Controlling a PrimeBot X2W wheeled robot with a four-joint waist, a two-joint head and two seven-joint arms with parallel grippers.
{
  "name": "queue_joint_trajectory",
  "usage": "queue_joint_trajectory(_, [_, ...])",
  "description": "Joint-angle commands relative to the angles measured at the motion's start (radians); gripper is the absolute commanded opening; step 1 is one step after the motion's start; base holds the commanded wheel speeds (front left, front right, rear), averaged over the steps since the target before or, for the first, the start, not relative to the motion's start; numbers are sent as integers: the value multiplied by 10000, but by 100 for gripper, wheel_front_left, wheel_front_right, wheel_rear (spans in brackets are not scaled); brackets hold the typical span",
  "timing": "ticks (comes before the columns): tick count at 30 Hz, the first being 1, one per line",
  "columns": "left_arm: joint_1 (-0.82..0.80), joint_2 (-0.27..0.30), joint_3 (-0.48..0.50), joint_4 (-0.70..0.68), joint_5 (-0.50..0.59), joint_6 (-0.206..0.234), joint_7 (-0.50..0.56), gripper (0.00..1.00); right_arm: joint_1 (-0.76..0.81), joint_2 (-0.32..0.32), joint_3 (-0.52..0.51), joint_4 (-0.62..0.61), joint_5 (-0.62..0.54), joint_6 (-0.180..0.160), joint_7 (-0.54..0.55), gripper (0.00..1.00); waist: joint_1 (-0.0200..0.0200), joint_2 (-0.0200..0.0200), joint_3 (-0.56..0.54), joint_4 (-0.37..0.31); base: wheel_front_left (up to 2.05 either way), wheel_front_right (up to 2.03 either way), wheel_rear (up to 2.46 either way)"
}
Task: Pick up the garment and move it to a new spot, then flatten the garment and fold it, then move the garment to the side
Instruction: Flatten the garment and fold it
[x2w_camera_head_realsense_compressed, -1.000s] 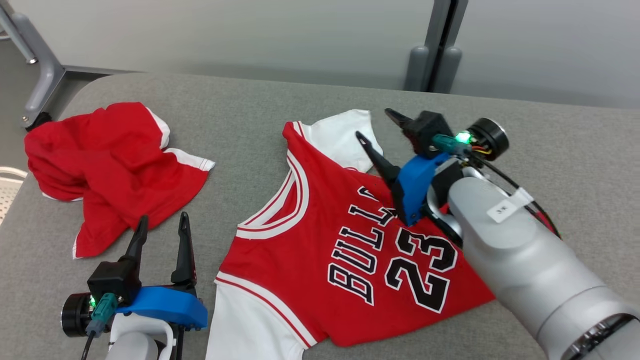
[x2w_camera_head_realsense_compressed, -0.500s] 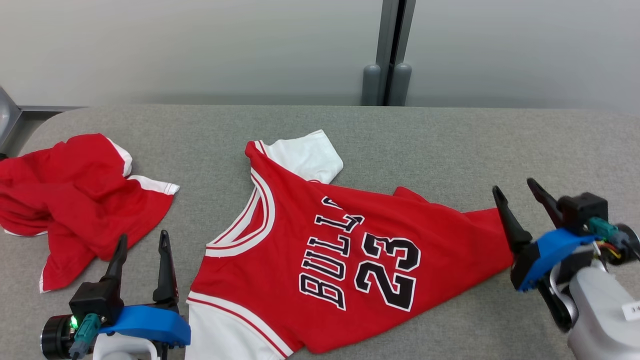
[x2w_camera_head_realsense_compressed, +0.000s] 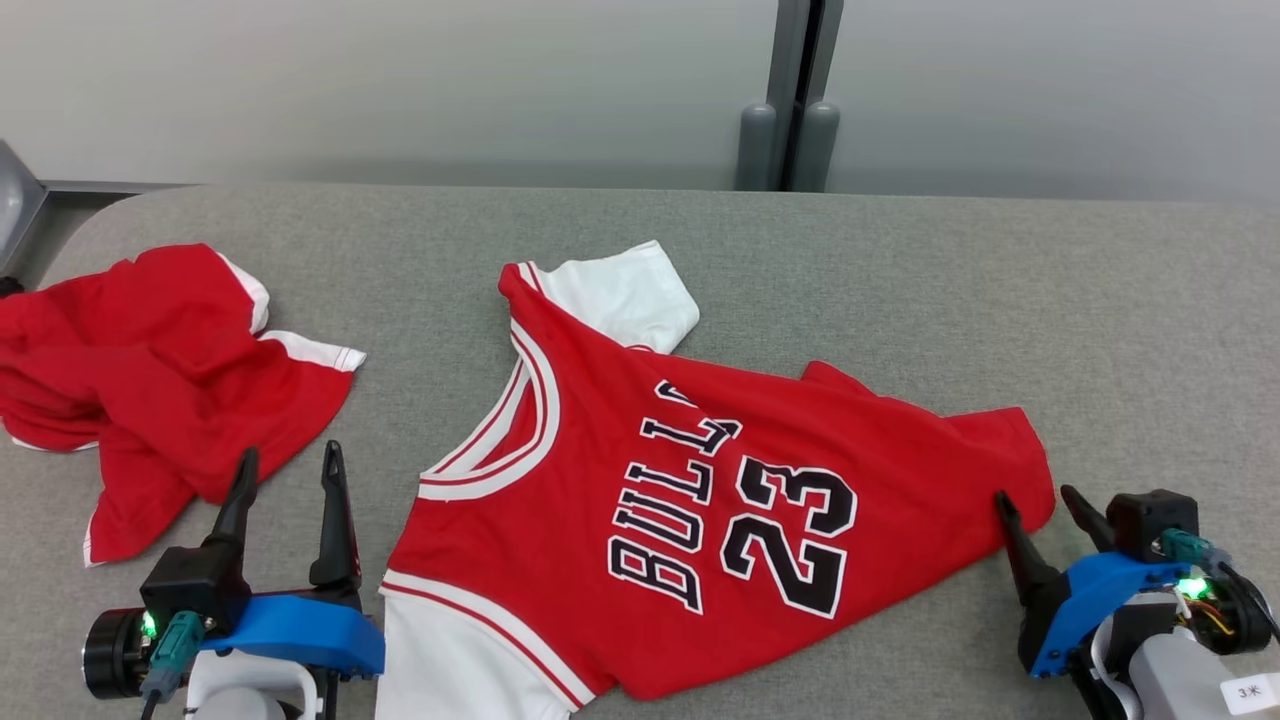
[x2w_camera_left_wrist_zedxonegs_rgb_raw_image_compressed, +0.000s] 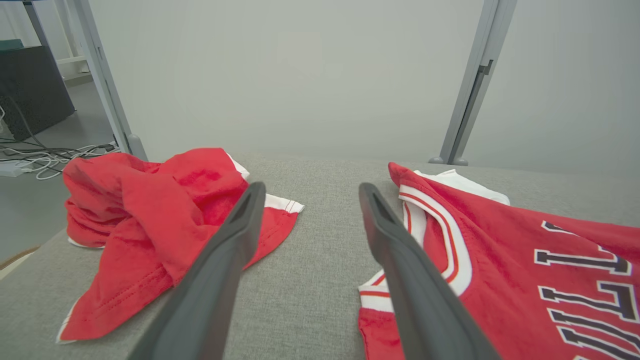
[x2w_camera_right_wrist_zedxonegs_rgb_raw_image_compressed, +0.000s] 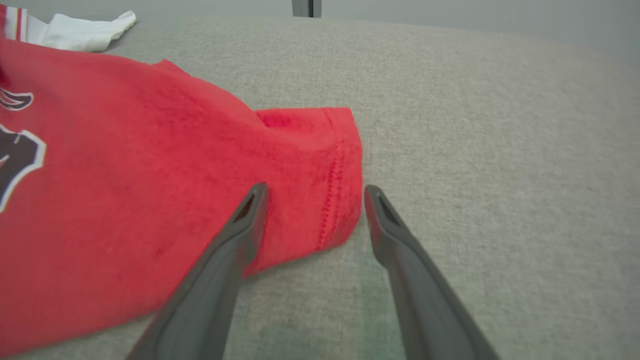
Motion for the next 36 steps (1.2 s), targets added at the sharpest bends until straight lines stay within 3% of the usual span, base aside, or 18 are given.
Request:
queue_joint_trajectory(1, [-96,37,-23,5,63,-15,0,100,-62,36,-57,30,16,2,-43,100,-1,0,42,54,0,0,0])
queue_joint_trajectory(9, [-101,-13,-51,70,-12,42,-30,100,159,605,-293,1115,3,15,53,100,-1,0,137,202,0,0,0])
queue_joint_trajectory(10, [-112,-15,-54,85,-19,41,-35,100,121,684,-234,1153,52,15,8,91,-1,0,137,207,0,0,0])
queue_joint_trajectory(11, [-121,-13,-52,92,-28,43,-39,100,63,767,-187,1141,112,15,-60,17,-1,0,130,206,0,0,0])
queue_joint_trajectory(12, [-116,0,-37,100,-31,51,-41,100,7,830,-163,1087,205,15,-115,0,-1,0,117,192,0,0,0])
queue_joint_trajectory(18, [98,79,28,75,-57,99,-58,100,30,491,-503,299,569,3,-422,0,-1,0,-91,-41,0,0,0])
queue_joint_trajectory(23, [188,57,-60,110,-84,86,-55,100,898,170,-1190,-1117,719,1,-447,0,-1,0,-348,-122,0,0,0])
queue_joint_trajectory(29, [346,75,-80,35,-106,132,-59,100,2561,66,-2020,-3761,486,3,-228,0,-1,0,-439,-193,0,0,0])
queue_joint_trajectory(36, [343,59,-93,-31,-166,168,-67,100,3670,791,-2928,-6843,-147,3,1094,0,-1,0,-293,-278,0,0,0])
